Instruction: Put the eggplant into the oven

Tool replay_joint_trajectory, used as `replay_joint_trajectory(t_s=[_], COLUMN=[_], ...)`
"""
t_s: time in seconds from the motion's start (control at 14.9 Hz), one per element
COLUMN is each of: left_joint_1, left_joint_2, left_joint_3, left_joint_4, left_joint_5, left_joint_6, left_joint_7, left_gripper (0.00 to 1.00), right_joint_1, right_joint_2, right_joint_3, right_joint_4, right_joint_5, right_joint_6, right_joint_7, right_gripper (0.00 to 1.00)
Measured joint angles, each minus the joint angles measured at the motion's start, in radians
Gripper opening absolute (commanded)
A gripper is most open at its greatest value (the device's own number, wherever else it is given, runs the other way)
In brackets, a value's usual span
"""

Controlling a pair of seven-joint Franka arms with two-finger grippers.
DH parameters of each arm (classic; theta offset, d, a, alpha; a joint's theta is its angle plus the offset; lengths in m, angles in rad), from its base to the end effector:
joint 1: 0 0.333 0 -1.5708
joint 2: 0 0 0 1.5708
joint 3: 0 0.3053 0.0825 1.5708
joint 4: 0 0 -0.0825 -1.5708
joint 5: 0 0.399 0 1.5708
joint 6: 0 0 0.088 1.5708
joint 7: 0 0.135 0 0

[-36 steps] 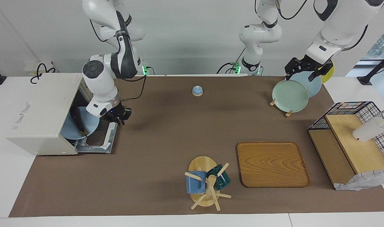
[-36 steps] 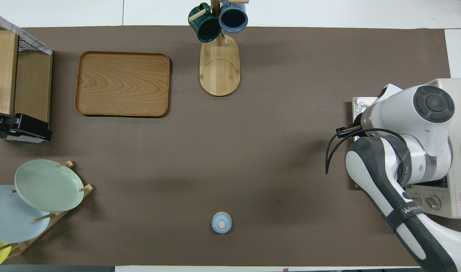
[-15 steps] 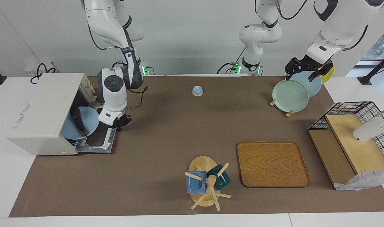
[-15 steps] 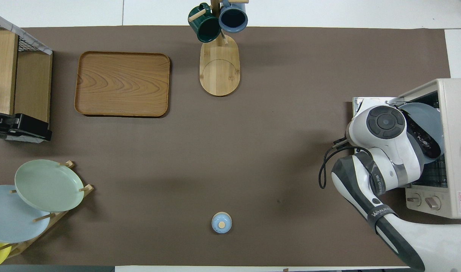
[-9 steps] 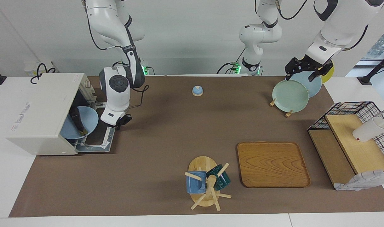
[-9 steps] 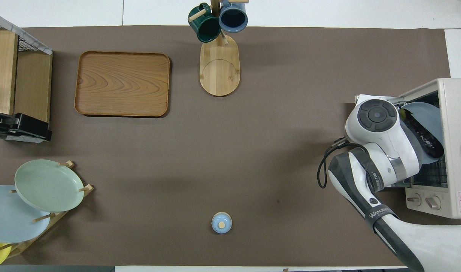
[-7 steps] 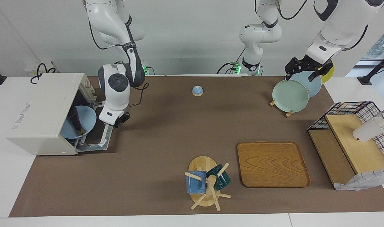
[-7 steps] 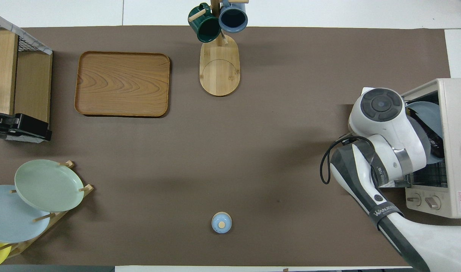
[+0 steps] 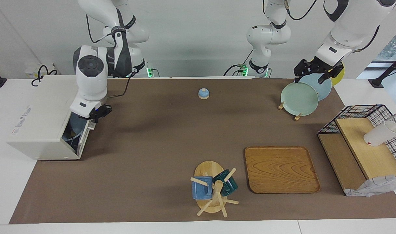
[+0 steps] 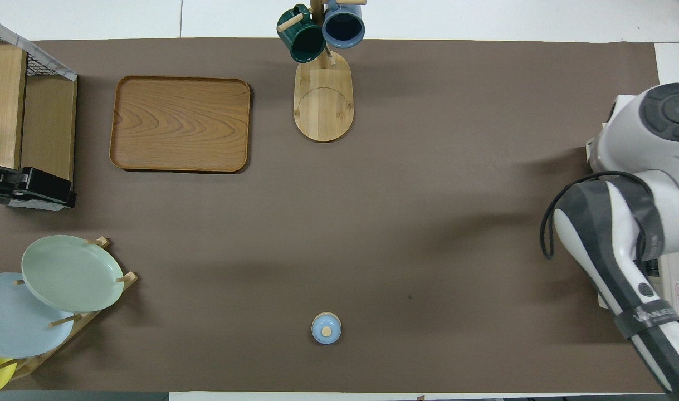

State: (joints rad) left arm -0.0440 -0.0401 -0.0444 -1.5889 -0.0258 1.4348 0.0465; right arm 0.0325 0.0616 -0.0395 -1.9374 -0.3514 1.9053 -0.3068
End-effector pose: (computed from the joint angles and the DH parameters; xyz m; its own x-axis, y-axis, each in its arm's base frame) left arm 0.5369 -0.0518 0.5885 0.9841 -0.1371 -0.1125 -0.1347 -0.9905 0.0293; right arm 0.5756 -0.0378 0.4050 0.9007 0.3846 -0.2021 0.4284 -0.8633 0.2669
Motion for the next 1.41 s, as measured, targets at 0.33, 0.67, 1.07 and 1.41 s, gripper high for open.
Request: replay_joint_trajectory(t_s=[0.33,0.67,1.07,1.41], left_joint_1=[0.000,0.000,0.000,0.000], left_joint_2=[0.000,0.000,0.000,0.000], left_joint_3=[0.000,0.000,0.000,0.000], left_joint_4=[0.000,0.000,0.000,0.000], left_joint_5=[0.000,0.000,0.000,0.000], left_joint_6=[0.000,0.000,0.000,0.000], left_joint_7=[0.000,0.000,0.000,0.000], left_gripper=[1.00,1.00,1.00,1.00], right_joint_1=[-0.048,-0.049,-0.040,-0.038], right_joint_2=[-0.015,-0.014,-0.013,-0.015], right_joint_3=[-0.011,-0.009,-0.003,0.001], right_joint_4=[0.019,0.233,0.288,0.303], right_joint_5=[0.035,0.163,0.257,0.300], right_joint_6=[-0.009,-0.262,-0.318,-0.327], right_joint_7=[-0.052,-0.052,0.008,0.057], right_gripper=[0.00,0.04,0.93,1.00])
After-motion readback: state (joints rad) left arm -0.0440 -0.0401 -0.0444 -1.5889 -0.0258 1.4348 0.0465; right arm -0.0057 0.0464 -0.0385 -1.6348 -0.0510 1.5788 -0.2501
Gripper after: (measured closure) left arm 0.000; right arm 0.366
